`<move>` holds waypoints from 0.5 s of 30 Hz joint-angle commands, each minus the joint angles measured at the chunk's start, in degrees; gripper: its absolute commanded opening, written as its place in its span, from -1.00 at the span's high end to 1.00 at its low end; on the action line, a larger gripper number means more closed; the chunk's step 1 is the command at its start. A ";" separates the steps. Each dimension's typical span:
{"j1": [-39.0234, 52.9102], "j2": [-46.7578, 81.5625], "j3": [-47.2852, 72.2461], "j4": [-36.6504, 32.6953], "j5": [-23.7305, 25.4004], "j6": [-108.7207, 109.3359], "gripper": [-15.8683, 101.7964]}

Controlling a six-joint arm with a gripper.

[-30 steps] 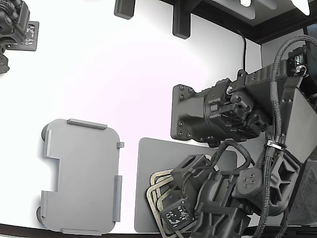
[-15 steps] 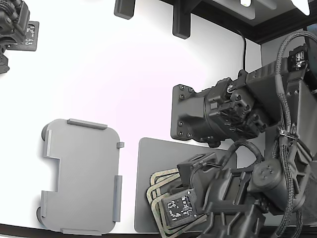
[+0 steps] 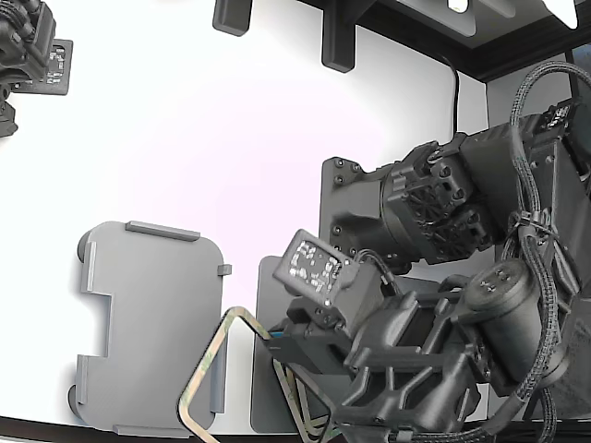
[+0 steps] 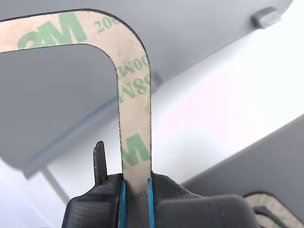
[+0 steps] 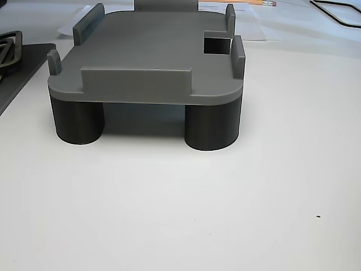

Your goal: Move top rectangular frame to the holder.

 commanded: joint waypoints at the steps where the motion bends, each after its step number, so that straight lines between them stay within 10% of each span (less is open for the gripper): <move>1: -3.08 0.26 -5.10 3.08 0.35 13.62 0.93; 15: -13.71 -6.68 -9.49 3.08 -3.25 36.91 0.93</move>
